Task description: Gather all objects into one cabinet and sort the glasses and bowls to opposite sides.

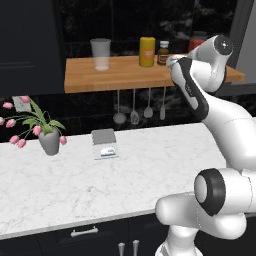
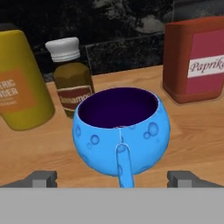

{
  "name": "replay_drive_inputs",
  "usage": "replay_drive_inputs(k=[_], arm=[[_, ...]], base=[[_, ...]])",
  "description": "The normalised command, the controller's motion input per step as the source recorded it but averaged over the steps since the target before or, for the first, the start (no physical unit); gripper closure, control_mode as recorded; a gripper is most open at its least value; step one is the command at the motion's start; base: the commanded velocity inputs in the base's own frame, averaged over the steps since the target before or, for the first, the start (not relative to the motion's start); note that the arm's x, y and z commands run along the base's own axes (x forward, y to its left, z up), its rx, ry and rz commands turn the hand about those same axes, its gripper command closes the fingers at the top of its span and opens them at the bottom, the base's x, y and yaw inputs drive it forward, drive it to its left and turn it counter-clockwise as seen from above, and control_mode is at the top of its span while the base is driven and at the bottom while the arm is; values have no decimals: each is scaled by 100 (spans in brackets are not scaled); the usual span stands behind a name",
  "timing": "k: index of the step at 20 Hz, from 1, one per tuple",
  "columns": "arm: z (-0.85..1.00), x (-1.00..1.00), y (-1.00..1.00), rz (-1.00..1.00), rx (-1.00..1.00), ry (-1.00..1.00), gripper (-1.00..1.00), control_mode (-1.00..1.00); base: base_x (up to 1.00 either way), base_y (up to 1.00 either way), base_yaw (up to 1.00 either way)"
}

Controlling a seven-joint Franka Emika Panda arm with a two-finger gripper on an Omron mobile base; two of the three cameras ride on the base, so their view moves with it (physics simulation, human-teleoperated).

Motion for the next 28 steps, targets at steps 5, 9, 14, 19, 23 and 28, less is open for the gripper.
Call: replay_drive_inputs(k=[5, 9, 14, 19, 23, 28], arm=[[-2, 24, -18, 0, -4, 0, -100, -100], [-4, 12, -16, 0, -3, 0, -100, -100], [-3, 2, -4, 0, -1, 0, -100, -100], [-3, -8, 0, 0, 0, 0, -100, -100], [-1, -19, 0, 0, 0, -1, -100, -100], [0, -4, 0, 0, 0, -2, -100, -100]], base=[[0, 0, 0], [0, 0, 0], [0, 0, 0], [0, 0, 0], [0, 0, 0], [0, 0, 0]])
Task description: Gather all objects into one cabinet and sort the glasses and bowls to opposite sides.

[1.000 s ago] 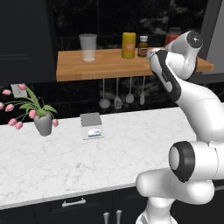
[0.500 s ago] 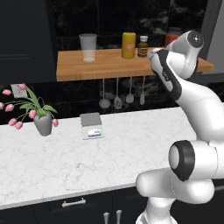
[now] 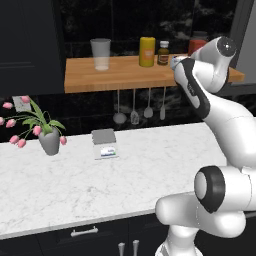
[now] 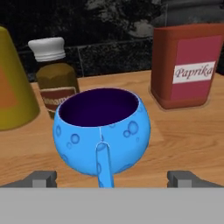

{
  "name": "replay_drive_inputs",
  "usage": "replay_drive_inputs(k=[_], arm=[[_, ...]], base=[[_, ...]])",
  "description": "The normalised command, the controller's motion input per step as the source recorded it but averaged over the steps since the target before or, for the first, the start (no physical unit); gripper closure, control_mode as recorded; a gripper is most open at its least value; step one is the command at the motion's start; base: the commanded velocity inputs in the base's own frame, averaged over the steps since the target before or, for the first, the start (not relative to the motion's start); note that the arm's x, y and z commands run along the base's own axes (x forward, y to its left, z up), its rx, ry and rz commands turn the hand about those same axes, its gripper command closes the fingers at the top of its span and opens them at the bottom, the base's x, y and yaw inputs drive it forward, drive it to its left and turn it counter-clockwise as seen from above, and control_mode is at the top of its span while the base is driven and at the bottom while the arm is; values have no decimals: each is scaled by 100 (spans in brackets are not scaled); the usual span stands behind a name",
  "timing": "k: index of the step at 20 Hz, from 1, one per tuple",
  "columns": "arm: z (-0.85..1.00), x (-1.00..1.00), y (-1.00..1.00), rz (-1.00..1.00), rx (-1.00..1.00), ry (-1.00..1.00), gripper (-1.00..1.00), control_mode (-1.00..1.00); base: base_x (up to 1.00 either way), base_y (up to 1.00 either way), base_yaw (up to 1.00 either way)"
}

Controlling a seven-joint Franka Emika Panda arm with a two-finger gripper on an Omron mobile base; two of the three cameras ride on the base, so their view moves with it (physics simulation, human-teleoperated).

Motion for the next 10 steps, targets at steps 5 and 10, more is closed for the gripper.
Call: replay_drive_inputs(k=[5, 10], arm=[[-4, 8, 0, 0, 0, -1, -100, -100], [-9, 6, 4, 0, 0, 0, 100, -100]], base=[[0, 0, 0], [0, 0, 0]])
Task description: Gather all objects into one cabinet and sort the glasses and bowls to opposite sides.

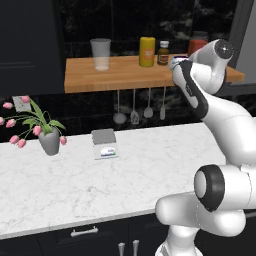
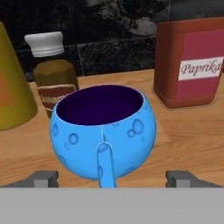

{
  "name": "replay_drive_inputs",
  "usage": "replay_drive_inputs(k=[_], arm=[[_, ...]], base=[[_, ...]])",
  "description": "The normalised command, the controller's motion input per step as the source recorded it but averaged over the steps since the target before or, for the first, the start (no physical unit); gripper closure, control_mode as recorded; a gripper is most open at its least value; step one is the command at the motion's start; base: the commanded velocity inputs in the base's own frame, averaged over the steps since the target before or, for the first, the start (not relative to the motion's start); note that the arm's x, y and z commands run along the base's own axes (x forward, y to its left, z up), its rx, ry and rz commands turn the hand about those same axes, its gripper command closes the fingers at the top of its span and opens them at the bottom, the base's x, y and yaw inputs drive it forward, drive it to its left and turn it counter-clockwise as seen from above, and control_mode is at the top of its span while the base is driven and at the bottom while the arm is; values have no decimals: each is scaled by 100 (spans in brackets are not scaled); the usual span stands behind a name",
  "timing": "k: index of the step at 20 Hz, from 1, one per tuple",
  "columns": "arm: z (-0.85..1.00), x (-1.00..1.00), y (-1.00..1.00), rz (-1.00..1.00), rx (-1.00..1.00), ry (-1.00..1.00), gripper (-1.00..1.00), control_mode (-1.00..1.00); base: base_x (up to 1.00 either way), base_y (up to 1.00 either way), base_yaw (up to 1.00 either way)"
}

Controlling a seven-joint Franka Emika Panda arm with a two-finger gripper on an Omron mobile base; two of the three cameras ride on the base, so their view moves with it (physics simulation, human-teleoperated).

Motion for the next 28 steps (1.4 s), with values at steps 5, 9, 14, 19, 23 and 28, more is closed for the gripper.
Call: replay_drive_inputs(k=[5, 9, 14, 19, 23, 28], arm=[[-5, 3, 2, 0, 0, -1, 100, -100], [0, -11, 0, 0, 0, -5, 100, -100], [0, -3, 0, 0, 0, -8, 100, -100], [16, -55, -2, 4, 0, -12, 100, -100], [41, -100, -5, 14, 0, -14, 100, -100], [35, -100, 0, 12, 0, -4, 100, -100]], base=[[0, 0, 0], [0, 0, 0], [0, 0, 0], [0, 0, 0], [0, 0, 0], [0, 0, 0]])
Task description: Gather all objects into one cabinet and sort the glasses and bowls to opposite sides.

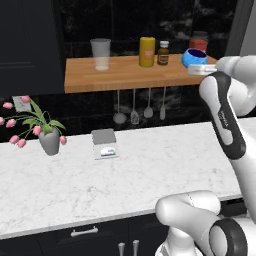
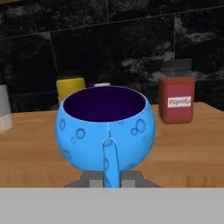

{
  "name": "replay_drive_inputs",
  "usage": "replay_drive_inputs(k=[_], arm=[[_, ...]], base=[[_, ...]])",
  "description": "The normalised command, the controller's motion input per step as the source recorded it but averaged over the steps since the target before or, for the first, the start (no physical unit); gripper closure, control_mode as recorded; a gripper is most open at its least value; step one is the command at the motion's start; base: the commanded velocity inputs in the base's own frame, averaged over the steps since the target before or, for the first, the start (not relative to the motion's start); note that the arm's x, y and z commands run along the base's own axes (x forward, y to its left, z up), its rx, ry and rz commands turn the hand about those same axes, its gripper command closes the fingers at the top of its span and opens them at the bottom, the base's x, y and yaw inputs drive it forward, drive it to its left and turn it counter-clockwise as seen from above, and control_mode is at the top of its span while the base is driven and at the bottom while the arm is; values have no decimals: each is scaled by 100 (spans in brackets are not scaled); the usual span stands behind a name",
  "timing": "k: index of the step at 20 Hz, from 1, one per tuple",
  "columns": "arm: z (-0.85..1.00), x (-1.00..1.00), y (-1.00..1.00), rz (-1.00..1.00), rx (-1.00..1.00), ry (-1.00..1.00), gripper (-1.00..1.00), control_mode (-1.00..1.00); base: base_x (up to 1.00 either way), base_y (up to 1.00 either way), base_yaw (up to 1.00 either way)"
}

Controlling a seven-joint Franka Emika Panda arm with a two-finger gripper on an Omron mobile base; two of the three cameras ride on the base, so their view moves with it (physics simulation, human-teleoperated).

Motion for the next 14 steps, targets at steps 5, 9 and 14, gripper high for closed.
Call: replay_drive_inputs(k=[5, 9, 14], arm=[[9, -100, 0, 8, -5, 0, 100, -100], [0, -100, 0, 4, -7, 4, 100, -100], [-6, -100, 0, 1, -1, 11, 100, -100]], base=[[0, 0, 0], [0, 0, 0], [0, 0, 0]])
